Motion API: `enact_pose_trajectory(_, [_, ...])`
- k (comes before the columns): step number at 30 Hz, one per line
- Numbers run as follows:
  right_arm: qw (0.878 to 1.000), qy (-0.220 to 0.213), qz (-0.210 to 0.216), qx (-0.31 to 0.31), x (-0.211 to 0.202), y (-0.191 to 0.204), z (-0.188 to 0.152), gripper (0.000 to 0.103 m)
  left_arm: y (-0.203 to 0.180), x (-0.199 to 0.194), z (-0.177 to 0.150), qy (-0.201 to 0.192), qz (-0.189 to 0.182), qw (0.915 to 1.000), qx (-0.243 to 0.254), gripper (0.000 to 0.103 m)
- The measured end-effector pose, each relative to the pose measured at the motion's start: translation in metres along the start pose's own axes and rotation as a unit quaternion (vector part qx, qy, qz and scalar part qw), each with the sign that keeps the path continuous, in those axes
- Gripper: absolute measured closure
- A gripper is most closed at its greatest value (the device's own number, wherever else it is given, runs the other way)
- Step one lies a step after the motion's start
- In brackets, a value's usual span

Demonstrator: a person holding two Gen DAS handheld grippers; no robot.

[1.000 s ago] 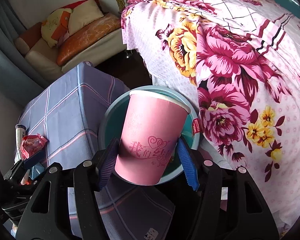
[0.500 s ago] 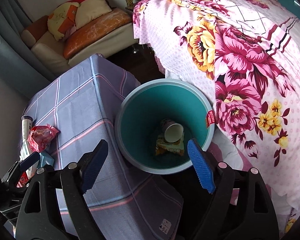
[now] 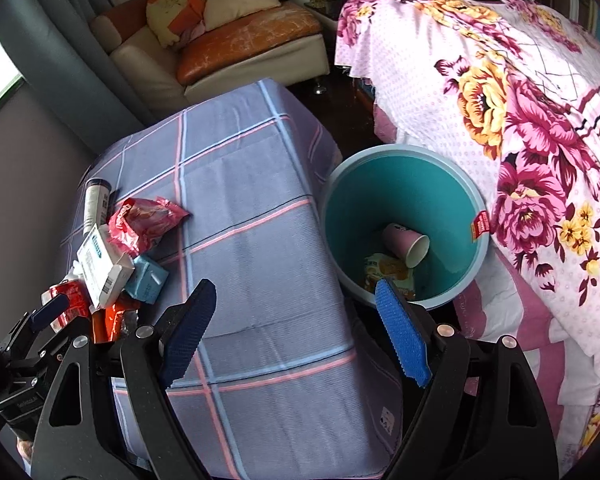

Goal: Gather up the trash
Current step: 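Move both tools back over the trash pile on the table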

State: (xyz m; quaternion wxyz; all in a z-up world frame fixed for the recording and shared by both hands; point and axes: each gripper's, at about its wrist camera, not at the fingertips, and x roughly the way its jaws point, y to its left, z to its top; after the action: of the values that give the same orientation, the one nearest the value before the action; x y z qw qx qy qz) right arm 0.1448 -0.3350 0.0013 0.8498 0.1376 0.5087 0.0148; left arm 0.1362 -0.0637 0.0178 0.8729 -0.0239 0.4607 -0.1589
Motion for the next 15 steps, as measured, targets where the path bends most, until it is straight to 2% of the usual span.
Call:
enact_pose_trajectory(6, [0.998,0.026,0.014,-0.055,0.01,0.049,-0.011,0.025,0.052,-0.023,-0.016,-0.004,0.036,0.999,-0.025,0.008])
enact_pose_trajectory(11, [0.995,0.047,0.017,-0.087,0.02,0.076,-0.018,0.025,0.094,-0.024,-0.028,0.005,0.044,0.997,-0.064,0.008])
enact_pose_trajectory(15, [0.993,0.059,0.017,-0.101,0.024,0.088,-0.019,0.023,0.108,-0.022,-0.033,0.01,0.052,0.9964,-0.066,0.01])
